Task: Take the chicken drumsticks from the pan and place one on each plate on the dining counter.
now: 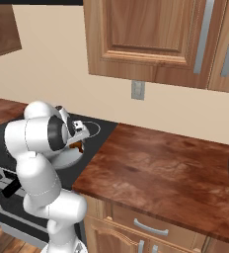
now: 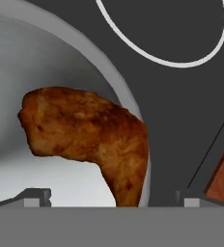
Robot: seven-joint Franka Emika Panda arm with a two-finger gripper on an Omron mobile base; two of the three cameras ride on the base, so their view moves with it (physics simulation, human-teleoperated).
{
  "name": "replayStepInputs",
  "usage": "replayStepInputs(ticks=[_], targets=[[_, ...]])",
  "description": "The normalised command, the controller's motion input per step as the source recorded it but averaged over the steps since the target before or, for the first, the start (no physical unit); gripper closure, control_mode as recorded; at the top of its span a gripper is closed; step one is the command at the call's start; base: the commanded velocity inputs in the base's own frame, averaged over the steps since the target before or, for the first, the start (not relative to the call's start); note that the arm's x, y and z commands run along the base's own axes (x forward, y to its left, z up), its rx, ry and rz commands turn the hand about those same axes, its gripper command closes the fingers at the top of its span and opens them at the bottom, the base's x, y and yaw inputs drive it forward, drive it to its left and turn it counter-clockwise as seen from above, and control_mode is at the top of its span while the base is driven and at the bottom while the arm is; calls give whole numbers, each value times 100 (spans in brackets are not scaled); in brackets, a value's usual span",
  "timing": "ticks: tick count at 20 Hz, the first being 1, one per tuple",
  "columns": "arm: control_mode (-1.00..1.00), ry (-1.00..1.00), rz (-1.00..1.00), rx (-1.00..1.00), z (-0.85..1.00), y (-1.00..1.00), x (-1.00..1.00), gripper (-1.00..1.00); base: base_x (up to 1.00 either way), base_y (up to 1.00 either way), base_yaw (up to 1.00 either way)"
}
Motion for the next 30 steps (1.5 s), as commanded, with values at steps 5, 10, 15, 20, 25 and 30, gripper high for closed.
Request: replayStepInputs(ticks=[5,10,15,20,25,30], targets=[[-100,-1,0,-5,-11,4,11,-100,0,0,0],[-100,0,0,-6,-9,0,15,-100,0,0,0],[-100,0,0,-4,-3,0,15,-100,0,0,0],[-100,0,0,-2,-7,0,7,-100,0,0,0],[-100,0,0,-1,-12,0,-1,-100,0,0,0],[-100,0,-1,0,-14,0,-4,-100,0,0,0]])
